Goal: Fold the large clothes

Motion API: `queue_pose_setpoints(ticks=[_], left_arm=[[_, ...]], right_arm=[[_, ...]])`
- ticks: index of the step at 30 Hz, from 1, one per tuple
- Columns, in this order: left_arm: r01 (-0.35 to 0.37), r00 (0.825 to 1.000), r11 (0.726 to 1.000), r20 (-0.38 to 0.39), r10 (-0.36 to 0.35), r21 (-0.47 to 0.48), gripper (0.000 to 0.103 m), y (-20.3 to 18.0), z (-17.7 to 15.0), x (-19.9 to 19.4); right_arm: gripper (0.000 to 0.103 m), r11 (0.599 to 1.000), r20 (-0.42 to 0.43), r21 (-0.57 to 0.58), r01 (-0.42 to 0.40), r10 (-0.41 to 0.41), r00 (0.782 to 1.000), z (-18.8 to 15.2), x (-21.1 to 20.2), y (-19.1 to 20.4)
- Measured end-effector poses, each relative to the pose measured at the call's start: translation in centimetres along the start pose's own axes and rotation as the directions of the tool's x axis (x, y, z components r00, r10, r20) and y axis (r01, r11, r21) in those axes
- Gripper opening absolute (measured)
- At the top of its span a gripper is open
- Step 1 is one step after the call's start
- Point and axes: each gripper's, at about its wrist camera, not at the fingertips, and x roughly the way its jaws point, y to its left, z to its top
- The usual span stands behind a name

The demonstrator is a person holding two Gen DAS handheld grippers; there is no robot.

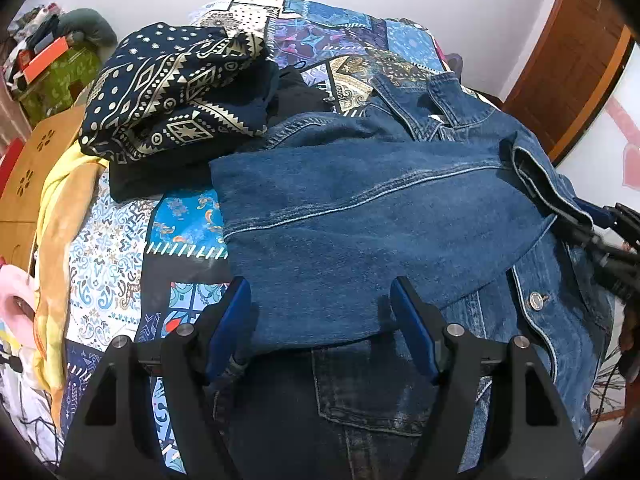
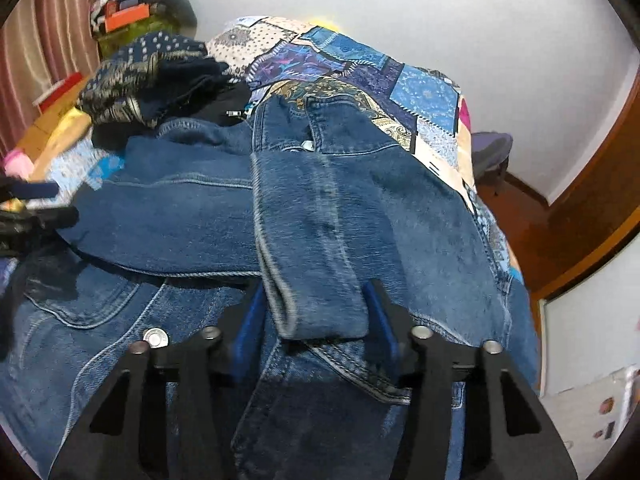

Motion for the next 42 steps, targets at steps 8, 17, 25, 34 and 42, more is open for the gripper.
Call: queue_pose_setpoints(ticks=[8, 17, 25, 34, 42], left_arm=[[-0.008, 1.0, 1.0, -0.014, 0.008, 0.015, 0.071, -0.3, -0.1, 0.4], [-0.005, 1.0, 1.0, -0.012, 0.006, 0.029, 0.071, -0.9, 0.1, 0.4], [0.004, 1.0, 0.999, -0.014, -0.004, 0.034, 0.071, -1.3, 0.2, 0.5], [0.003, 1.0, 0.999, -0.023, -0.002, 0.044, 0.071, -1.6, 0.2, 0.6], [0.003, 1.0, 0.997, 0.005, -0.004, 0.083, 0.071, -3.3, 1.0, -0.2]], right_arm=[[0.018, 0.955, 0.082, 0.251, -0.161, 0.144, 0.986, 0.4, -1.9, -4.5], [0.006, 0.909, 0.213, 0.401, -0.116, 0.031, 0.976, 0.9, -6.5, -8.9], [0.006, 0.875, 0.204, 0.472, -0.109, 0.012, 0.979, -0.2, -6.8, -10.4], [0.007, 0.821, 0.014, 0.568, -0.065, 0.068, 0.998, -5.6, -1.5, -12.4], [0.007, 0.816, 0.018, 0.578, -0.026, 0.019, 1.0, -7.0, -3.5, -13.6]])
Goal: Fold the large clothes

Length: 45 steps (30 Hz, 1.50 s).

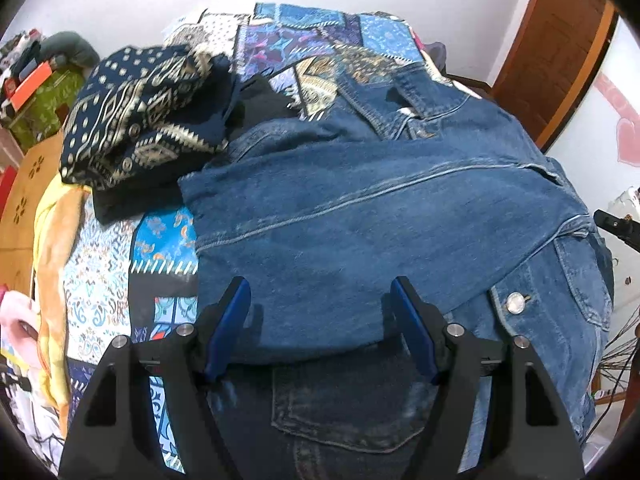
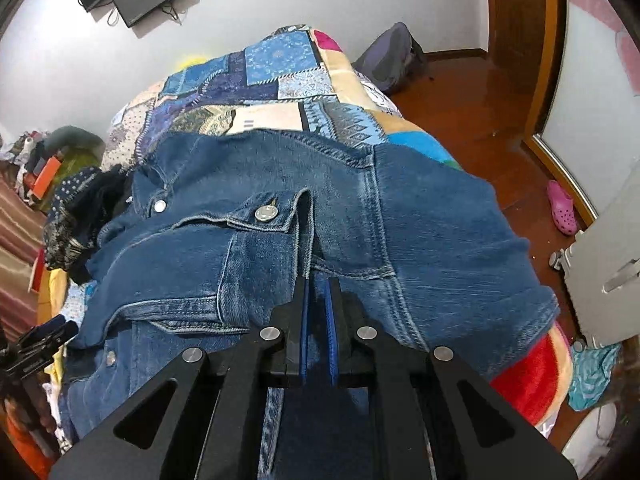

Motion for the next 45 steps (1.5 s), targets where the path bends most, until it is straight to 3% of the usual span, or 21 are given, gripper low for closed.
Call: queue_pose_setpoints(ticks=[3, 5, 9, 13, 17, 24, 36, 39, 42, 44, 45], left_arm=[[0.012, 1.0, 1.0, 0.026, -0.012, 0.014, 0.071, -0.9, 0.9, -0.6], [0.029, 0.998, 0.999, 0.048, -0.03, 0.022, 0.071, -1.6, 1.7, -1.2], [0.036, 0.995, 0.998, 0.093, -0.041, 0.056, 0.071, -3.3, 3.0, -2.3], [0.052, 0.99, 0.995, 0.126, -0.063, 0.091, 0.071, -5.0, 4.0, -3.1], [0.067, 0.989, 0.991, 0.127, -0.081, 0.113, 0.072, -6.5, 4.3, -3.0], [0.077, 0.992, 0.989, 0.091, -0.089, 0.129, 0.072, -7.9, 4.3, -1.7], [0.076, 0.994, 0.993, 0.069, -0.082, 0.088, 0.072, -7.1, 3.9, -0.9], [0.071, 0.994, 0.994, 0.071, -0.077, 0.08, 0.072, -6.8, 3.8, -1.0], [0.071, 0.994, 0.995, 0.072, -0.076, 0.067, 0.072, -6.3, 3.7, -1.1], [0.072, 0.994, 0.996, 0.075, -0.076, 0.06, 0.072, -6.0, 3.6, -1.2], [0.072, 0.994, 0.996, 0.077, -0.076, 0.058, 0.072, -5.9, 3.5, -1.2]], right_arm=[[0.017, 1.0, 0.032, 0.03, 0.01, -0.01, 0.999, 0.6, -1.5, -1.0], [0.033, 0.998, 0.066, 0.062, 0.021, -0.026, 0.998, 0.9, -2.8, -2.1], [0.05, 0.989, 0.119, 0.145, 0.039, -0.057, 0.991, 1.2, -5.1, -4.7], [0.05, 0.966, 0.121, 0.255, 0.037, -0.07, 0.99, 1.0, -5.9, -7.9], [0.051, 0.922, 0.07, 0.384, 0.045, -0.078, 0.995, -0.3, -5.1, -11.7], [0.051, 0.841, -0.025, 0.542, 0.007, 0.008, 1.0, -3.1, -1.8, -15.8], [0.053, 0.773, -0.007, 0.633, -0.051, 0.071, 0.997, -2.6, 2.3, -19.1], [0.053, 0.759, -0.005, 0.651, -0.035, 0.05, 0.999, -2.1, 3.0, -19.6], [0.047, 0.76, -0.005, 0.65, -0.002, 0.006, 1.0, -1.8, 3.0, -19.1], [0.029, 0.778, -0.014, 0.627, 0.05, -0.053, 0.999, -1.5, 2.6, -18.4], [0.027, 0.789, -0.01, 0.611, 0.067, -0.077, 0.997, -1.3, 2.3, -18.0]])
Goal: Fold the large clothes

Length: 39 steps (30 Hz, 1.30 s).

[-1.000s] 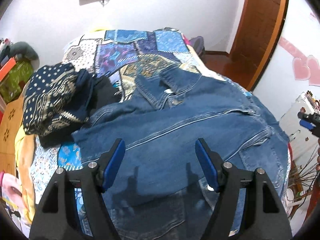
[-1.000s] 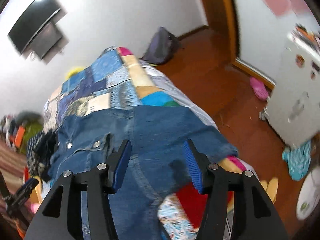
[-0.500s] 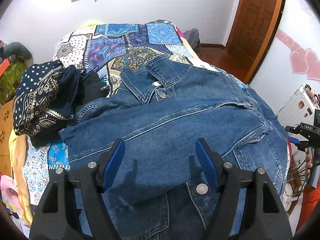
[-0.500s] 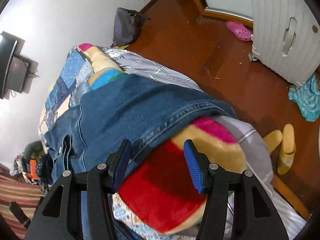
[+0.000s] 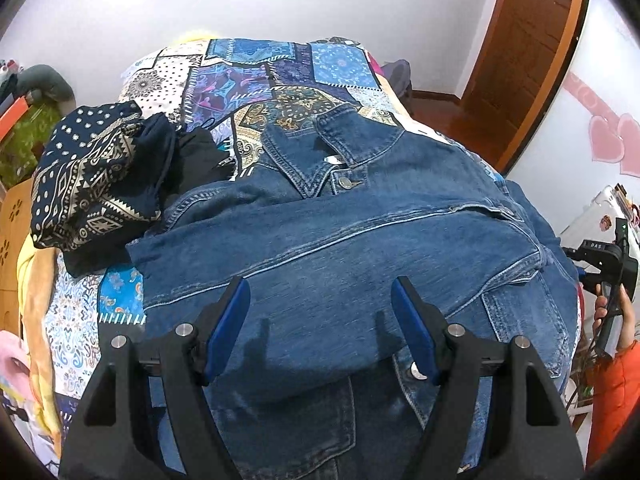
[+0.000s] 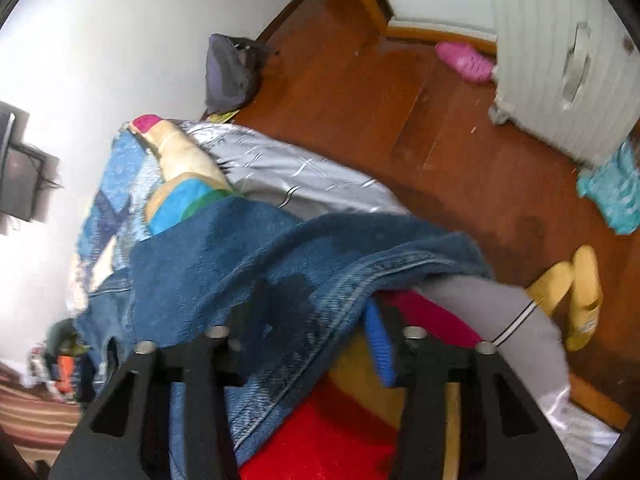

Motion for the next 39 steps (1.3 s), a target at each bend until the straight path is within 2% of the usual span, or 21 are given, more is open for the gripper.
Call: queue_pose_setpoints(ticks=[5, 11, 14, 17, 20, 22, 25, 27, 30, 33, 39], left_arm=[[-0.009, 1.0, 1.0, 0.006, 0.009, -0.003, 0.072, 0.5, -0.4, -0.2], [0.002, 1.0, 1.0, 0.012, -0.001, -0.025, 0.072, 1.5, -0.7, -0.4], [0.01, 1.0, 0.999, 0.011, -0.01, -0.04, 0.072, 2.0, -0.8, -0.3], [0.02, 1.0, 0.999, 0.014, -0.019, -0.049, 0.072, 2.3, -0.9, -0.4], [0.025, 1.0, 0.998, 0.02, -0.024, -0.053, 0.072, 2.6, -1.1, -0.5], [0.03, 0.999, 0.998, 0.019, -0.029, -0.057, 0.072, 2.9, -1.3, -0.6], [0.031, 0.999, 0.997, 0.014, -0.031, -0.066, 0.072, 3.3, -1.6, -0.5], [0.031, 0.999, 0.997, 0.009, -0.03, -0.073, 0.072, 3.7, -1.8, -0.4], [0.028, 1.0, 0.996, 0.004, -0.028, -0.082, 0.072, 4.0, -2.0, -0.3], [0.024, 1.0, 0.996, 0.0, -0.024, -0.082, 0.072, 3.9, -2.1, -0.2], [0.019, 1.0, 0.999, -0.008, -0.019, -0.051, 0.072, 2.8, -2.1, 0.0]], right_arm=[[0.015, 0.998, 0.074, -0.058, 0.005, -0.001, 0.997, 0.1, -2.3, 1.8], [0.01, 0.979, 0.166, -0.194, -0.064, 0.097, 0.981, -0.4, -6.7, 6.2], [0.009, 0.94, 0.184, -0.309, -0.148, 0.212, 0.96, -1.5, -9.5, 9.8], [0.008, 0.87, 0.16, -0.445, -0.214, 0.312, 0.936, -3.7, -11.5, 13.9], [0.008, 0.79, 0.087, -0.556, -0.259, 0.365, 0.927, -6.6, -11.8, 17.5], [0.008, 0.758, 0.029, -0.591, -0.276, 0.362, 0.932, -8.4, -10.8, 18.9], [0.008, 0.729, -0.034, -0.635, -0.255, 0.303, 0.952, -10.8, -7.7, 19.9], [0.008, 0.728, -0.096, -0.635, -0.258, 0.257, 0.962, -12.2, -5.6, 20.0], [0.008, 0.74, -0.174, -0.616, -0.269, 0.206, 0.963, -13.4, -3.5, 19.5], [0.008, 0.74, -0.194, -0.622, -0.257, 0.173, 0.966, -14.2, -2.9, 19.3], [0.008, 0.739, -0.195, -0.621, -0.26, 0.175, 0.965, -13.8, -5.3, 19.1]])
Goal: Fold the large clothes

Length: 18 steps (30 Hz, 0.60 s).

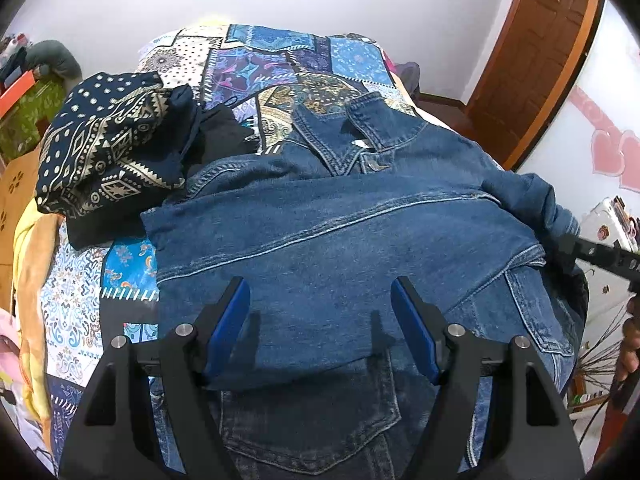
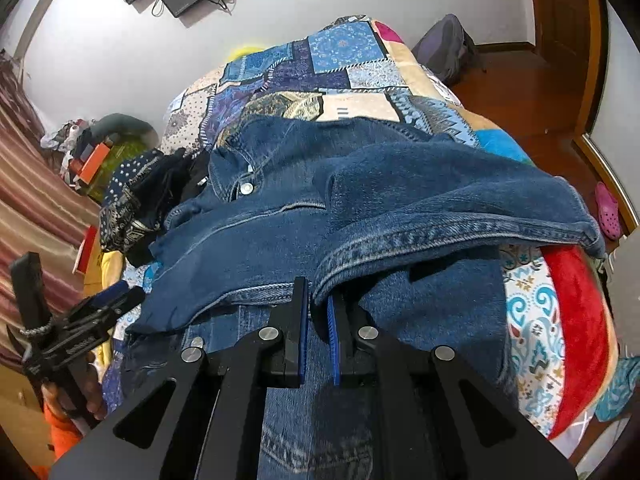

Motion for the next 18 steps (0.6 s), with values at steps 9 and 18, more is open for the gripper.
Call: queue_pose_setpoints(ticks=[9, 18], left_arm=[[-0.01, 1.0, 0.999, 0.004, 0.01, 0.032, 0.072, -1.1, 0.3, -0.1], [-0.021, 1.0, 0.999, -0.011, 0.021, 0.041, 0.072, -1.5, 0.4, 0.6]], right_arm=[[0.047, 0.993, 0.157, 0.117, 0.024, -0.043, 0.987, 0.9, -4.6, -2.4], [0.05, 0.937, 0.188, 0.339, 0.083, -0.154, 0.97, 1.6, -5.0, -8.7]])
